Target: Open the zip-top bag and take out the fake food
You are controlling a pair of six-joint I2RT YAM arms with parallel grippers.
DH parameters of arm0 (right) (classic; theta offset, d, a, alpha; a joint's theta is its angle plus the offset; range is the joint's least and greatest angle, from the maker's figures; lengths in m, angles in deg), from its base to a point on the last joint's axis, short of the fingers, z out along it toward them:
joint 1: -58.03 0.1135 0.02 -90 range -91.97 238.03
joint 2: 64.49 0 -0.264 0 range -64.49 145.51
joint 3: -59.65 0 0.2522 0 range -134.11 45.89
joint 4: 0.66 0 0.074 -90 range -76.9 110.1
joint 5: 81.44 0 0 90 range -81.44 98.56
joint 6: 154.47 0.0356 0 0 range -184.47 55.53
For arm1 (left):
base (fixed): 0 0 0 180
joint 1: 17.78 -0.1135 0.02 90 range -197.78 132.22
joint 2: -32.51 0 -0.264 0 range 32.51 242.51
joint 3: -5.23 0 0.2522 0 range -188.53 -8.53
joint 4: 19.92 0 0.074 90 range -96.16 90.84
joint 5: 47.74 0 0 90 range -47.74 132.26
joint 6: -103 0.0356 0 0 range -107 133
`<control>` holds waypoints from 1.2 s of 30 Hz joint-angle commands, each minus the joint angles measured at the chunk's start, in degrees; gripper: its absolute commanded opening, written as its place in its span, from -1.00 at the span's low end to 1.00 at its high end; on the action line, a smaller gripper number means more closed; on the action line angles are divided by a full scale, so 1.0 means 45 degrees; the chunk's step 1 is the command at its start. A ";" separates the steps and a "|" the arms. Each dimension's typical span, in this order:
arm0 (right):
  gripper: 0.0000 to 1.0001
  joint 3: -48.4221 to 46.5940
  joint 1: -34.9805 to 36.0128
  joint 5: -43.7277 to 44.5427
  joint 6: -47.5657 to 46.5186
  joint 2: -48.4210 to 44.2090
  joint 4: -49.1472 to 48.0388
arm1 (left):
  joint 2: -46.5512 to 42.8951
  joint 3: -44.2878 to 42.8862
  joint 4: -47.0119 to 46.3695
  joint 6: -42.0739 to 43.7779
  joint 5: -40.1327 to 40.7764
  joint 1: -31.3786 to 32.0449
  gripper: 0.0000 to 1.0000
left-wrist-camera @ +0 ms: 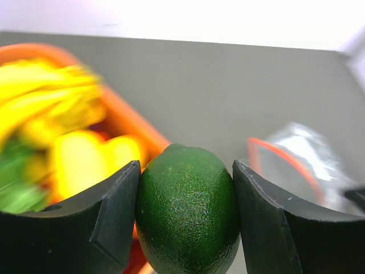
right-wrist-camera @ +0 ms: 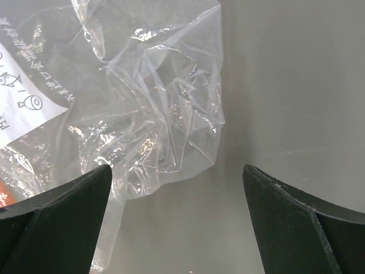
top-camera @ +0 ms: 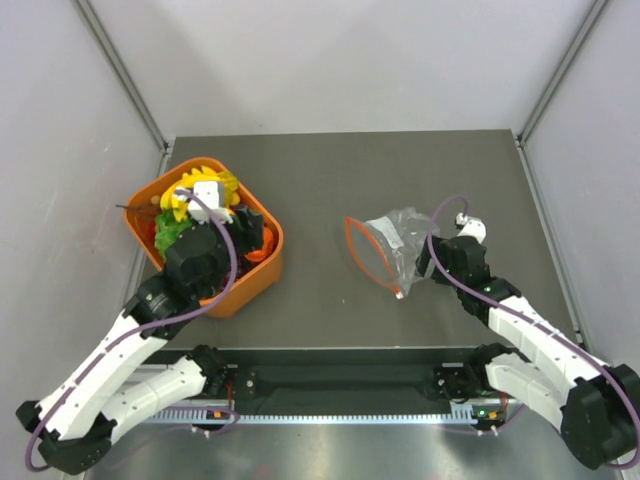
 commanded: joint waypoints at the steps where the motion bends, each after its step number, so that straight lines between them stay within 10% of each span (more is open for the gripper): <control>1: 0.93 -0.0058 -0.0240 -0.0531 -0.0379 -0.0136 -0.0671 | -0.0721 -0.0517 0.2592 0.0075 0.3395 -0.0066 -1.00; 15: 0.92 -0.0096 -0.0318 -0.1137 -0.0673 -0.1190 -0.0106 | -0.1581 0.0457 0.4980 -0.0825 0.7033 -0.0105 -1.00; 34: 0.92 -0.0702 -0.0358 -0.1254 -0.0946 -0.3105 0.1652 | 0.1582 0.1846 0.1638 0.0289 -0.0602 -0.7271 -1.00; 36: 0.93 -0.0799 -0.0357 -0.1254 -0.0985 -0.3183 0.1730 | 0.1641 0.1885 0.1638 0.0289 -0.0643 -0.7292 -0.42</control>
